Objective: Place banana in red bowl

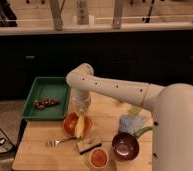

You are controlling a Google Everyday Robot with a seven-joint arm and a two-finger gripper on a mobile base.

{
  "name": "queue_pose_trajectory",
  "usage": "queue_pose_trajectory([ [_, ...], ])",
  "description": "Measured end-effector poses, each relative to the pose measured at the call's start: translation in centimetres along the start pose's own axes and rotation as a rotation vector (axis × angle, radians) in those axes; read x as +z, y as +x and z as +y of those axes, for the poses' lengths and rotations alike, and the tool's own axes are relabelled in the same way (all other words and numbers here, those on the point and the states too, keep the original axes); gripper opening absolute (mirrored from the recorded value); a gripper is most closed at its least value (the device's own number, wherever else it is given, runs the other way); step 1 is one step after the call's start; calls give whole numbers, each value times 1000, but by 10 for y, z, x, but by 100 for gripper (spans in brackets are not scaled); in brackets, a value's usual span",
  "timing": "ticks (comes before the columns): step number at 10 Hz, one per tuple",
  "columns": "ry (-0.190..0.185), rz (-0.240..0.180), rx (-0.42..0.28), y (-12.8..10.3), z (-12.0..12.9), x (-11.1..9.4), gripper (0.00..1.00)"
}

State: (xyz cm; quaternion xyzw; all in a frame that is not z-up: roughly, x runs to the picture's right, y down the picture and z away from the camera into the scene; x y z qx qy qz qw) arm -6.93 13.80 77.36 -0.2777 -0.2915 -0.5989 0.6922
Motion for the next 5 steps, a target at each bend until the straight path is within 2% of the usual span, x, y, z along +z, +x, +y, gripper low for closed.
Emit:
queue_pose_trajectory([
  [3,-1,-1,-13,0,0,0,5],
  [4,-1,-2,-17,0,0,0,9],
  [5,-3,-3,-16,1,0,0,18],
])
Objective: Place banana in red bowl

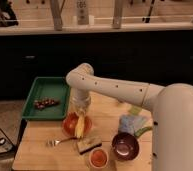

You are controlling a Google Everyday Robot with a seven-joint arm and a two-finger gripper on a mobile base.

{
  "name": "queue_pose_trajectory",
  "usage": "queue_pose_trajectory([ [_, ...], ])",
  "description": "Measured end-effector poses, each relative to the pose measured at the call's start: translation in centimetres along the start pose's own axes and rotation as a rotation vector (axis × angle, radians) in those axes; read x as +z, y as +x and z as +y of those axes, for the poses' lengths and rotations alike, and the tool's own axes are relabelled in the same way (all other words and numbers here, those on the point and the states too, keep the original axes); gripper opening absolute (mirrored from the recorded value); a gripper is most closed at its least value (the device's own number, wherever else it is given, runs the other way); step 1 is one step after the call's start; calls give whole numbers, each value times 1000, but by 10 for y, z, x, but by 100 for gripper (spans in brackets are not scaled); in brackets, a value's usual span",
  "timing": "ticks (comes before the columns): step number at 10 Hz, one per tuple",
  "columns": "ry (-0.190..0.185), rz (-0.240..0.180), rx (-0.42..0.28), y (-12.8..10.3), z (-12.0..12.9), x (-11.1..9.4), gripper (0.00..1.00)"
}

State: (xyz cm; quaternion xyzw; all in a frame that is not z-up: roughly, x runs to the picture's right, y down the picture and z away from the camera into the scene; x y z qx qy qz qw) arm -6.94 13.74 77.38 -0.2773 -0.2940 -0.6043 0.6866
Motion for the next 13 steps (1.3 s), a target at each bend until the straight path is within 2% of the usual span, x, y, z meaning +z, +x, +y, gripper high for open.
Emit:
queue_pose_trajectory([
  [6,-13,-18,-10,4,-5,1,77],
  [7,-15,-20,-12,4,-5,1,80],
  [13,-23,-38,-13,6,-4,1,80],
])
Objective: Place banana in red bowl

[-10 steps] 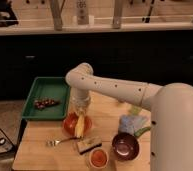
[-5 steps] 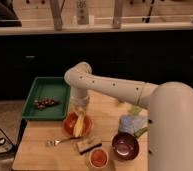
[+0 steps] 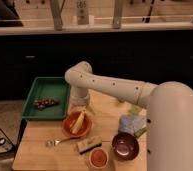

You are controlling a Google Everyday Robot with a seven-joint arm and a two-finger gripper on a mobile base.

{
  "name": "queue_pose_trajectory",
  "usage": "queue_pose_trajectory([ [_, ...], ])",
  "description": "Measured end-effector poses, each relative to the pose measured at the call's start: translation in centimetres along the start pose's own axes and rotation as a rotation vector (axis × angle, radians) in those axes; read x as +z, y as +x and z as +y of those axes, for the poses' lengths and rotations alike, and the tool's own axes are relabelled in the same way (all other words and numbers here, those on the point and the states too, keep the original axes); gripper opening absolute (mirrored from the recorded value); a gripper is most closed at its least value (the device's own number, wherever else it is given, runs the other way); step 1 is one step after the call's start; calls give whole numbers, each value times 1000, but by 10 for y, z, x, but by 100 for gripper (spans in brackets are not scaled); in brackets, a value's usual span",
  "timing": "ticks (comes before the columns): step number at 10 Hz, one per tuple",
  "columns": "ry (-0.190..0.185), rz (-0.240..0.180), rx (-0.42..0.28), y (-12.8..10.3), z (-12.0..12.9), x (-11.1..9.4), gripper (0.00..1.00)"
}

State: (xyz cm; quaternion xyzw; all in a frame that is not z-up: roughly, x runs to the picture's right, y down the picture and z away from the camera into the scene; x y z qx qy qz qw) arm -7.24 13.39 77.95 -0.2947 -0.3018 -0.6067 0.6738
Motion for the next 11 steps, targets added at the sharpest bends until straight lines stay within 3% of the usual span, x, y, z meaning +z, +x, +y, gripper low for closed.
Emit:
queue_pose_trajectory([
  [11,36,9,-24,1,1,3,80],
])
